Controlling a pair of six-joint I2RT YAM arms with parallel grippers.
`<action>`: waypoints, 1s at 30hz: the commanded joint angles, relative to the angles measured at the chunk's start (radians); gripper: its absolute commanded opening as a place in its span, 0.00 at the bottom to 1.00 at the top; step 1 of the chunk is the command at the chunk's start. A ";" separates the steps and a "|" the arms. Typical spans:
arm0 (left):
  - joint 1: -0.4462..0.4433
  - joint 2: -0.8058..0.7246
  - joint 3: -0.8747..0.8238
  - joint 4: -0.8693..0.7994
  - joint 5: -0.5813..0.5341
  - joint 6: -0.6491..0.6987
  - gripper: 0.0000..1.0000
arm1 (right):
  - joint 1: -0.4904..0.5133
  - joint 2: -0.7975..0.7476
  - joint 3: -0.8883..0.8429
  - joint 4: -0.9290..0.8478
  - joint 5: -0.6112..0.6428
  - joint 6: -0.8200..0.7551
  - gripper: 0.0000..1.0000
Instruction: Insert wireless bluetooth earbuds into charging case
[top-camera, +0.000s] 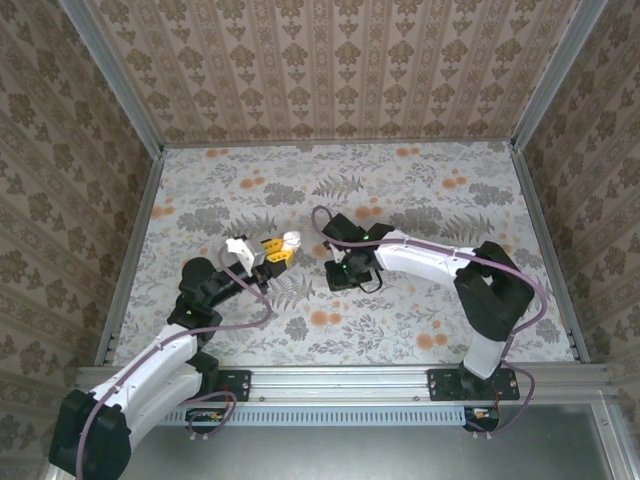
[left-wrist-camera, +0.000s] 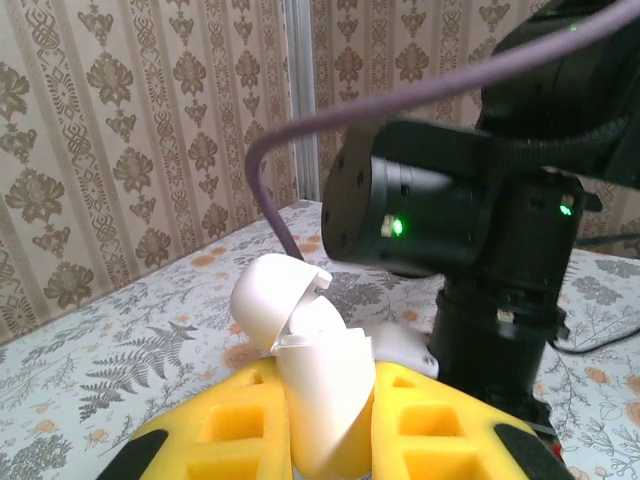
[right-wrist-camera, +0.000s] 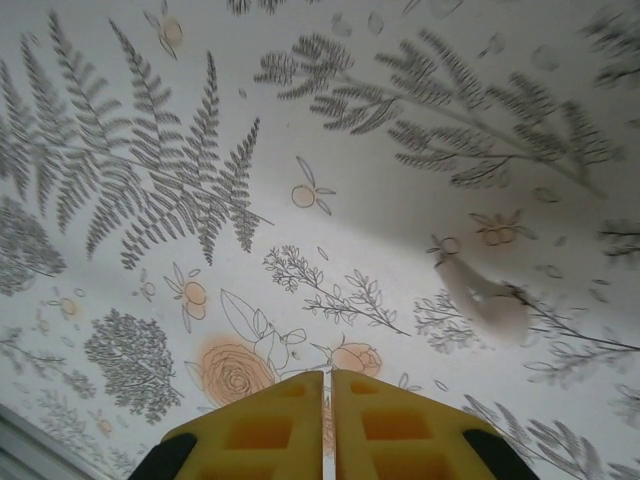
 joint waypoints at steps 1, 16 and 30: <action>0.010 0.002 -0.006 -0.006 0.015 0.027 0.00 | 0.010 0.037 -0.026 0.028 0.016 0.017 0.10; 0.011 -0.004 -0.007 -0.005 0.019 0.009 0.00 | -0.045 0.101 -0.085 0.031 0.150 -0.041 0.04; 0.011 -0.005 -0.008 -0.011 0.015 0.021 0.00 | -0.134 0.099 0.004 -0.091 0.222 -0.145 0.03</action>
